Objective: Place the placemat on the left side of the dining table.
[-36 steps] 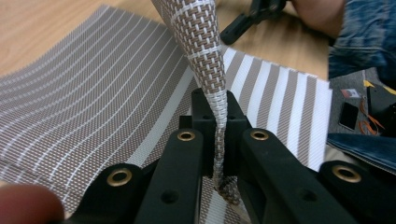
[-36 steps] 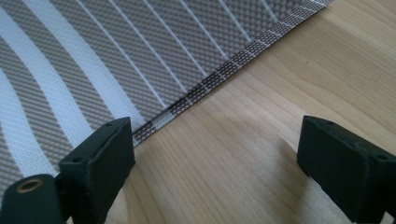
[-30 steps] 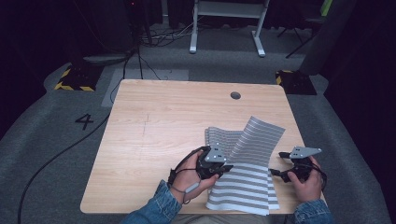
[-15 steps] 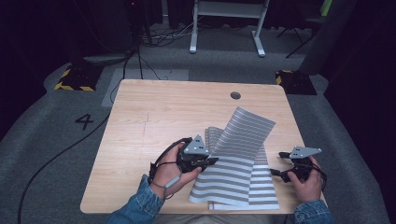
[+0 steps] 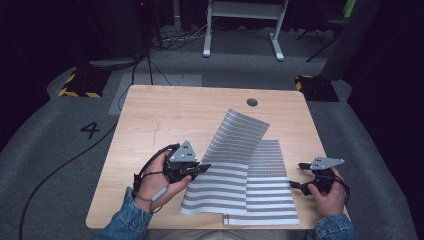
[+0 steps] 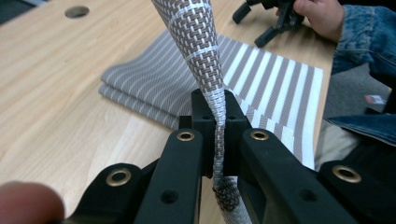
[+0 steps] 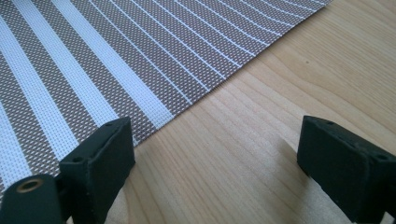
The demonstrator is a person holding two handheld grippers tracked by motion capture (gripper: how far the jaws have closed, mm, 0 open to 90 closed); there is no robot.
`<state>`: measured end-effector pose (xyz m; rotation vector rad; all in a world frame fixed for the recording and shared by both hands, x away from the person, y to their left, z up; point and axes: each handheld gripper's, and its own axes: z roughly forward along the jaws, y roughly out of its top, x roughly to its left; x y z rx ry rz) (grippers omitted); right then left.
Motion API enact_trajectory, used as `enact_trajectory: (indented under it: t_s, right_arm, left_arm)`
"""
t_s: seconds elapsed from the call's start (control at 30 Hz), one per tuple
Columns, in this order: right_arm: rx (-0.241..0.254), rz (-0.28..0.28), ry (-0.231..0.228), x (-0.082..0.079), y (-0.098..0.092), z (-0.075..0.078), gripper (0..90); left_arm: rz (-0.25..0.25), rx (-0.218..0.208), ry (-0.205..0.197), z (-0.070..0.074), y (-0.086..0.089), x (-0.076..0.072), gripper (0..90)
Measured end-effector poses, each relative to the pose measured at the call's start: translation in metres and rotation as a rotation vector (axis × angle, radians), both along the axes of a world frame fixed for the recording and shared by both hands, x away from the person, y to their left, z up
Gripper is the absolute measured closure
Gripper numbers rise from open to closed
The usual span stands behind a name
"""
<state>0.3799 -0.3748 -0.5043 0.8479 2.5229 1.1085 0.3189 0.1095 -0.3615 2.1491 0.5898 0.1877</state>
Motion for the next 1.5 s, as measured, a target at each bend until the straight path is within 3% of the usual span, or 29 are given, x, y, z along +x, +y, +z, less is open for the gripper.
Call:
enact_trajectory:
  t_s: [0.07,0.17,0.33,0.8,0.97,1.03,1.1,1.13,1.17,1.2,1.23,1.3,1.33,1.37,1.43,1.47,1.5]
  right_arm:
    - [-0.001,0.001,0.002,0.0,0.0,0.0,11.2]
    - [0.0,0.0,0.001,0.0,0.0,0.0,11.2]
    - [0.002,-0.001,0.001,0.0,0.0,0.0,11.2]
    - [0.0,0.001,0.002,0.0,0.0,0.0,11.2]
    - [-0.002,0.001,0.002,0.0,0.0,0.0,11.2]
    - [-0.001,0.002,0.002,0.0,0.0,0.0,11.2]
    - [-0.001,0.001,0.002,0.0,0.0,0.0,11.2]
    - [-0.001,0.001,0.002,0.0,0.0,0.0,11.2]
    - [-0.001,0.001,0.002,0.0,0.0,0.0,11.2]
    - [-0.001,0.001,0.002,0.0,0.0,0.0,11.2]
    - [-0.001,0.001,0.002,0.0,0.0,0.0,11.2]
    - [-0.001,0.001,0.002,0.0,0.0,0.0,11.2]
    - [-0.001,0.002,0.003,0.0,0.0,0.0,11.2]
    - [-0.001,0.001,0.002,0.0,0.0,0.0,11.2]
    - [-0.001,0.002,0.003,0.0,0.0,0.0,11.2]
    - [-0.001,0.001,0.003,0.0,0.0,0.0,11.2]
    - [-0.001,0.002,0.002,0.0,0.0,0.0,11.2]
  left_arm:
    - [-0.013,0.018,0.034,0.0,0.008,0.003,88.4]
    - [0.003,0.032,0.051,-0.001,0.016,0.004,88.3]
    - [0.047,0.059,0.037,-0.006,0.028,0.004,87.8]
    - [0.134,0.071,0.032,-0.012,0.055,0.007,87.8]
    - [0.165,0.071,0.071,-0.023,0.069,0.014,87.6]
    - [0.169,0.084,0.062,-0.025,0.072,0.017,87.5]
    - [0.174,0.065,0.095,-0.032,0.077,0.022,87.5]
    - [0.189,0.07,0.09,-0.036,0.082,0.026,87.3]
    - [0.198,0.068,0.086,-0.038,0.084,0.029,85.9]
    - [0.258,0.071,0.03,-0.044,0.091,0.038,76.0]
    - [0.258,0.071,0.03,-0.044,0.091,0.038,63.7]
    - [0.37,0.077,-0.06,-0.05,0.104,0.051,44.1]
    - [0.432,0.063,-0.086,-0.052,0.11,0.057,38.9]
    - [0.52,0.088,-0.122,-0.052,0.121,0.062,36.4]
    - [0.537,0.081,-0.126,-0.051,0.123,0.062,34.7]
    - [0.532,0.029,-0.111,-0.052,0.121,0.062,34.3]
    - [0.51,0.017,-0.096,-0.052,0.118,0.061,34.2]
